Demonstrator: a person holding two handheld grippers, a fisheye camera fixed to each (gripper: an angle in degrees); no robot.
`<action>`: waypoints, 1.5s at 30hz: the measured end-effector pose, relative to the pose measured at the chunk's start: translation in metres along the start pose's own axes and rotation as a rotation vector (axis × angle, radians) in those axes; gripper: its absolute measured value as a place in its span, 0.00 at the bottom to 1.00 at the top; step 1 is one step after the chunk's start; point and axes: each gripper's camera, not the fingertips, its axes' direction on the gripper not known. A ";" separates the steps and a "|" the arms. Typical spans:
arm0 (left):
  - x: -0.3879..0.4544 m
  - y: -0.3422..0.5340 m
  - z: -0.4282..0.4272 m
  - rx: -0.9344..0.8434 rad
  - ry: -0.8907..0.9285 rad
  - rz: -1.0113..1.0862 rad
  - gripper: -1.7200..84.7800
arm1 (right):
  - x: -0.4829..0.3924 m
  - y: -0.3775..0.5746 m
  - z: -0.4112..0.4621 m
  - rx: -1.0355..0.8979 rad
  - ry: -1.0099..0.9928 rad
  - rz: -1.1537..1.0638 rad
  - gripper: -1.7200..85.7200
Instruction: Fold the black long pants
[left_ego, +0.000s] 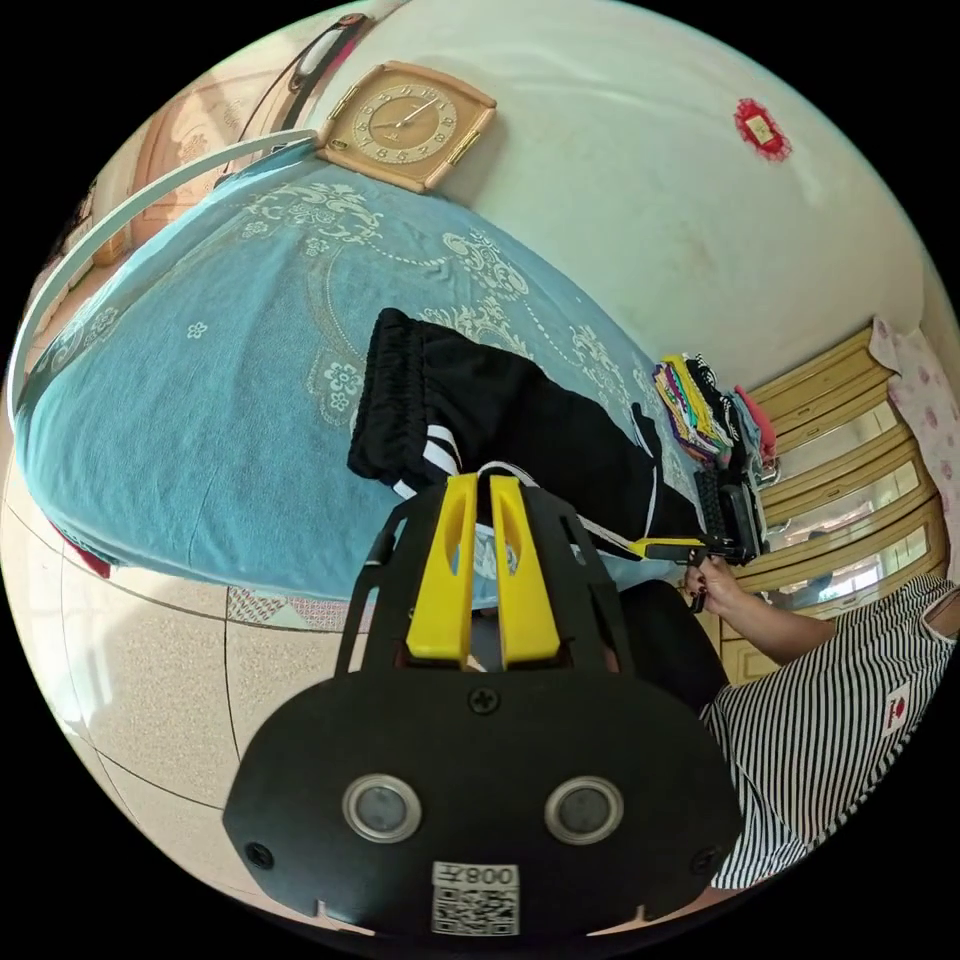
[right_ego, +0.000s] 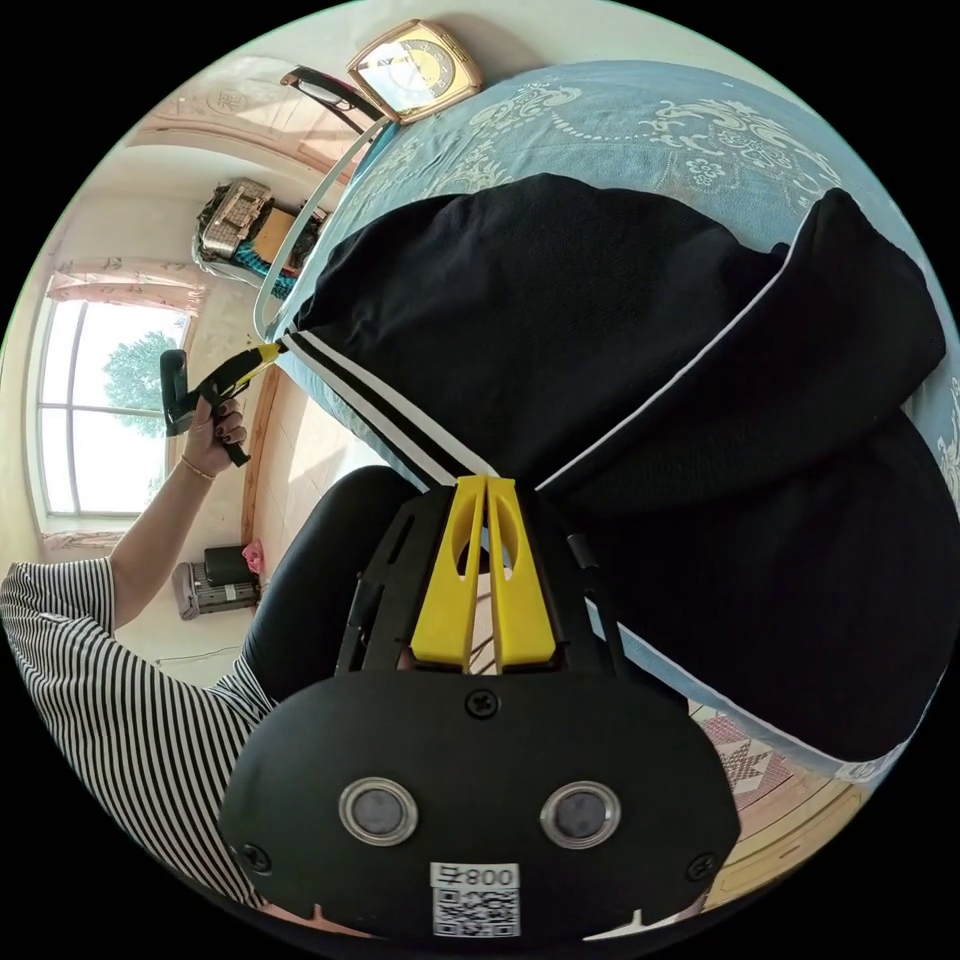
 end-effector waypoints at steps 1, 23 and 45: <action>0.001 0.002 0.000 0.022 0.005 0.004 0.04 | 0.000 0.000 -0.001 0.005 0.012 -0.003 0.02; 0.050 -0.007 0.068 -0.042 -0.220 0.045 0.02 | 0.011 -0.002 -0.048 0.069 0.124 0.010 0.02; 0.254 -0.033 0.219 -0.161 0.138 0.346 0.09 | 0.111 0.043 -0.215 0.376 -0.252 0.261 0.08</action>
